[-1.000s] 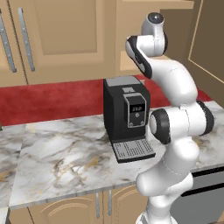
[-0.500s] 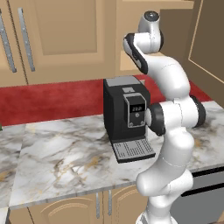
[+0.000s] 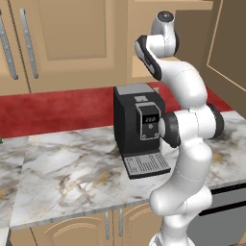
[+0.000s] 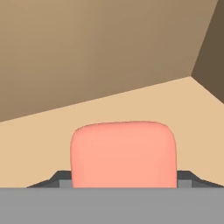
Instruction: Pick up the bar soap and sponge from the sink, and place them back in the cabinet, and close the cabinet door.
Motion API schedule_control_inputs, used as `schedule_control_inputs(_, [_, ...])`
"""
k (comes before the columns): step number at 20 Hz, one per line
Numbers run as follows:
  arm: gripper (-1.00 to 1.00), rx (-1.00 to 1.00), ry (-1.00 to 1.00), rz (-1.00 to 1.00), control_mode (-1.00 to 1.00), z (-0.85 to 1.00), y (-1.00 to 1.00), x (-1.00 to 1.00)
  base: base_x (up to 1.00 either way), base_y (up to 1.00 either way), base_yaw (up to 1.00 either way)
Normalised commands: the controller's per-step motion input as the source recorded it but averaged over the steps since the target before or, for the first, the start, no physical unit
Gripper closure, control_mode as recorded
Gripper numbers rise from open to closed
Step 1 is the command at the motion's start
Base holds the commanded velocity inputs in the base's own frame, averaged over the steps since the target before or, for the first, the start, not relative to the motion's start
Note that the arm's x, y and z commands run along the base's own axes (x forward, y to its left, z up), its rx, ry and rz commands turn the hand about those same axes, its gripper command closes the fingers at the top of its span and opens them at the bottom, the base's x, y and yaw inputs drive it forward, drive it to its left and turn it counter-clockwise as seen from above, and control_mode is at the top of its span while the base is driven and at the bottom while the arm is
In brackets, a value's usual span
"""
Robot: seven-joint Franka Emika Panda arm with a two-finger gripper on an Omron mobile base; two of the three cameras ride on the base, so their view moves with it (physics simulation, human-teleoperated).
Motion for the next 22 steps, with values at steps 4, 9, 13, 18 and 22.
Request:
schedule_control_inputs(4, [-1.0, 0.0, 0.0, 0.0, -1.0, -0.03, 0.0, 0.02, 0.0, 0.0, 0.0])
schedule_control_inputs(9, [-1.0, 0.0, -0.04, 0.0, -1.0, -0.09, 0.0, 0.0, 0.0, 0.0, 0.0])
schedule_control_inputs(13, [-1.0, 0.0, -0.1, 0.0, -1.0, -0.19, 0.0, 0.0, 0.0, 0.0, 0.0])
schedule_control_inputs(18, [-1.0, 0.0, -0.12, 0.0, -1.0, -0.24, 0.0, 0.0, 0.0, 0.0, 0.0])
schedule_control_inputs(22, [-1.0, 0.0, -0.13, 0.0, -1.0, -0.14, 0.0, -0.07, 0.0, 0.0, 0.0])
